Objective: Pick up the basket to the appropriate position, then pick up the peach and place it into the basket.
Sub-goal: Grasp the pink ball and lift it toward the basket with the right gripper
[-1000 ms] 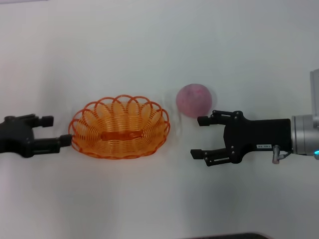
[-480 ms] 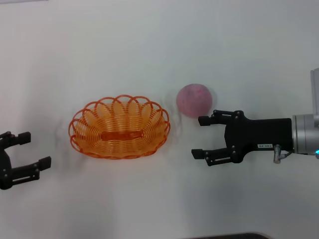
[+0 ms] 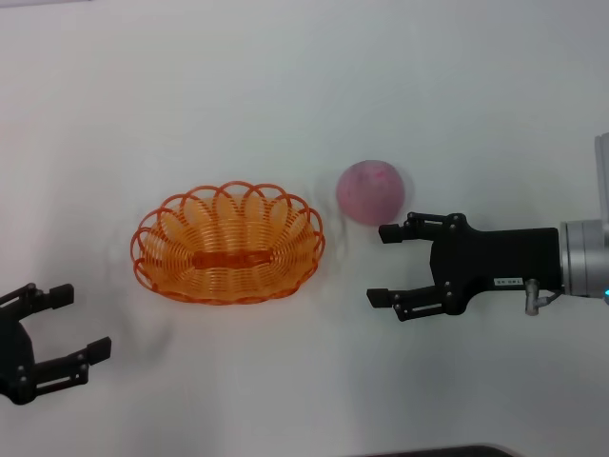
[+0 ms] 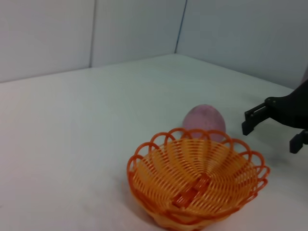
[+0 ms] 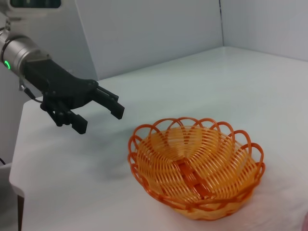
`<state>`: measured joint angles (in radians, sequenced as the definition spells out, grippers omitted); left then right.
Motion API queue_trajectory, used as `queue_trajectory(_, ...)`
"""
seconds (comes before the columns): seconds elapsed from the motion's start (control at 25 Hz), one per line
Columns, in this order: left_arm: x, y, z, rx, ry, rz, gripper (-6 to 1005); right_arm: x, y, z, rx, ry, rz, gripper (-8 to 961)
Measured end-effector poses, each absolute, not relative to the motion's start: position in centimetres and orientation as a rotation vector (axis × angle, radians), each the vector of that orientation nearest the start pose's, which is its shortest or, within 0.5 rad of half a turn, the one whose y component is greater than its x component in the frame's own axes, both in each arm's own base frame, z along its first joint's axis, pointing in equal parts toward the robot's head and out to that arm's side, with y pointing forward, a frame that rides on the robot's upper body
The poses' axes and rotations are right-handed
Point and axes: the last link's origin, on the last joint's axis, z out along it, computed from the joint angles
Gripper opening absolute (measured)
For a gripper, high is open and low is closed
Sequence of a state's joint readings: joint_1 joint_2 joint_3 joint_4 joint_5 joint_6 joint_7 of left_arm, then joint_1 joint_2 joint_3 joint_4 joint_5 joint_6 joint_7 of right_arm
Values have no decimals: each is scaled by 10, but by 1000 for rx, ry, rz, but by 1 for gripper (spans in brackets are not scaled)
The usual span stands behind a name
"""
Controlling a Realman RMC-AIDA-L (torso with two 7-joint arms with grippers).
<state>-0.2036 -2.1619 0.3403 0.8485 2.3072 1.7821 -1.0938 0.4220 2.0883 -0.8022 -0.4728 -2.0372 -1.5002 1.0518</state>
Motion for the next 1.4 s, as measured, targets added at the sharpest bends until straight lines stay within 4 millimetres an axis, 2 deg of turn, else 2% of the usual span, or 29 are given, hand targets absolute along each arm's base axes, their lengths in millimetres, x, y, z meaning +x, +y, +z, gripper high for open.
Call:
queue_trajectory(0.24, -359, 196, 19, -2599, -693, -518, 861, 306, 266, -49, -2865, 497, 572, 924)
queue_trajectory(0.56, -358, 196, 18, -2599, -699, -524, 860, 323, 253, -21, -2790, 496, 571, 926)
queue_trajectory(0.8, -358, 198, 17, -2600, -696, -528, 859, 324, 253, -17, -2763, 519, 588, 927)
queue_trajectory(0.92, -357, 198, 17, -2599, -696, -529, 859, 319, 263, -10, -2744, 626, 599, 928)
queue_trajectory(1.12, -358, 199, 16, -2595, -704, -529, 858, 305, 282, 4, -2730, 904, 589, 929)
queue_trajectory(1.4, -359, 199, 15, -2592, -709, -525, 859, 296, 299, 11, -2731, 1025, 503, 931)
